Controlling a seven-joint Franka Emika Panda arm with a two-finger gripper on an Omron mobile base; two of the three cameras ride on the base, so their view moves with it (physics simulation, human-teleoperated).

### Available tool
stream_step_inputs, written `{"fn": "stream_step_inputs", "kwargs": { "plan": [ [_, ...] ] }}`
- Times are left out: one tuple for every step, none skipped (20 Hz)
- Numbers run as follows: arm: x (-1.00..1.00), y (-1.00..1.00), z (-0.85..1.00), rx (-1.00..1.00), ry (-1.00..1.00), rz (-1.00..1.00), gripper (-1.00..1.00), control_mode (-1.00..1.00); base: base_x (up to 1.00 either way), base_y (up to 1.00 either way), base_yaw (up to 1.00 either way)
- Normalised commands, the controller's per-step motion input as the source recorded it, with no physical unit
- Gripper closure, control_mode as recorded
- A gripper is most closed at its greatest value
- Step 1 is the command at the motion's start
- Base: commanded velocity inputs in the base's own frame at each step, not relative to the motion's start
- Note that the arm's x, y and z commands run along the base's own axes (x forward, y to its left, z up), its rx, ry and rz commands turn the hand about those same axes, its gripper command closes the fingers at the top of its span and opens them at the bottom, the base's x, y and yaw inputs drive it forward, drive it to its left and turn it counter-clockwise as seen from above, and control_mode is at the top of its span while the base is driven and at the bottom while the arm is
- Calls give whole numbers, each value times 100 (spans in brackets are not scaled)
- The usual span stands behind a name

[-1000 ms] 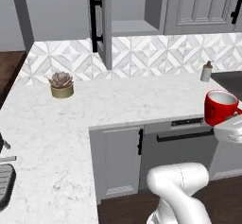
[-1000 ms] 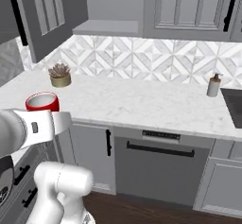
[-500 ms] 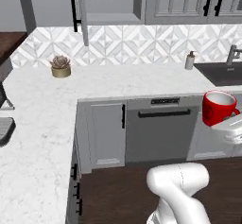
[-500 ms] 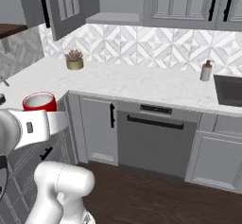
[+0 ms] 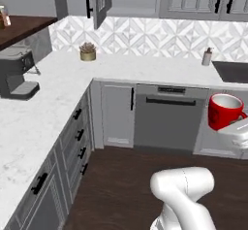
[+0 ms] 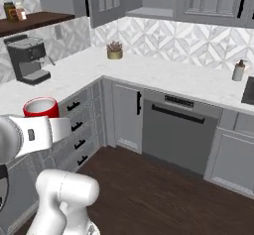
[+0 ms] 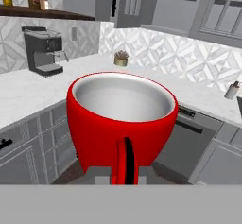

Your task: Gather all objects into one cabinet and sort the glasses and bowls to opposite sides.

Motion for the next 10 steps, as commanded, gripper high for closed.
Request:
{"fn": "stream_step_inputs", "kwargs": {
  "plan": [
    [0,0,0,0,0,0,100,100,-86,-10,50],
    [0,0,0,0,0,0,100,100,-84,0,49],
    [0,0,0,0,0,0,100,100,-81,0,49],
    [0,0,0,0,0,0,100,100,-79,0,48],
    [0,0,0,0,0,0,100,100,-79,0,45],
    [0,0,0,0,0,0,100,100,-77,6,40],
    [0,0,0,0,0,0,100,100,-66,14,37],
    [0,0,0,0,0,0,100,100,-66,20,35],
    [0,0,0,0,0,0,100,100,-69,26,33],
    [0,0,0,0,0,0,100,100,-66,44,22]
  ]
}}
